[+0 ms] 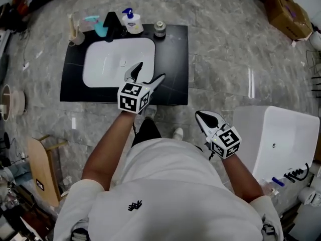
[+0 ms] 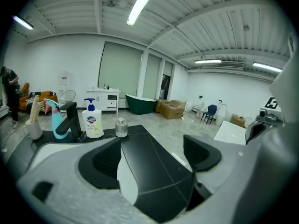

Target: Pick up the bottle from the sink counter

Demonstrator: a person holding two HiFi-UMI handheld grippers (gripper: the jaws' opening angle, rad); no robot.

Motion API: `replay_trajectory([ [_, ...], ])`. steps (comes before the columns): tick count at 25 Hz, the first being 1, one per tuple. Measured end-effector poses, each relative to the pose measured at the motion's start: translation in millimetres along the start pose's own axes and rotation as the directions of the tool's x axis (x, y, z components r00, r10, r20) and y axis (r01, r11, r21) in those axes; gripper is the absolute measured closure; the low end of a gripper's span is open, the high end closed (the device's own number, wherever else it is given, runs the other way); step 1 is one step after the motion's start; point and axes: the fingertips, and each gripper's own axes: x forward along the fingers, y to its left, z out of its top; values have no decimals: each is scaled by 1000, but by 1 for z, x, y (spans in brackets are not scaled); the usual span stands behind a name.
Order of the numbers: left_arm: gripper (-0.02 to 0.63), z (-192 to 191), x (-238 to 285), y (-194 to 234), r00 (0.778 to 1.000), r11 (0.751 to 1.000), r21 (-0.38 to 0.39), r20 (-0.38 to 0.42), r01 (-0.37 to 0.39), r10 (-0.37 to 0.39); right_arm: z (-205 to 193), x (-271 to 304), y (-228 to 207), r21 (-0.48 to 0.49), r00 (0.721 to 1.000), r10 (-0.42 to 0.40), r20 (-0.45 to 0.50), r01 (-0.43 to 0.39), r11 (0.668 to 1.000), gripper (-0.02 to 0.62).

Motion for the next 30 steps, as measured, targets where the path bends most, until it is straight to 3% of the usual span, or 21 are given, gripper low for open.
replay_trajectory([
  [8,193,23,85,76,997,994,77,-47,72,-69,39,48,-23,81,987,-158,11,156,984,583],
  [14,189,26,148,115,992,986,135,-94,101,-89,45,63,-30,158,960,-280,-7,277,948,583],
  [25,167,16,245,160,991,993,94,-120,77,-65,27,52,-34,278,886,-456,-89,461,842,583],
  [30,166,9,273,166,988,993,88,-137,78,-65,24,49,-34,291,868,-480,-126,495,819,583],
])
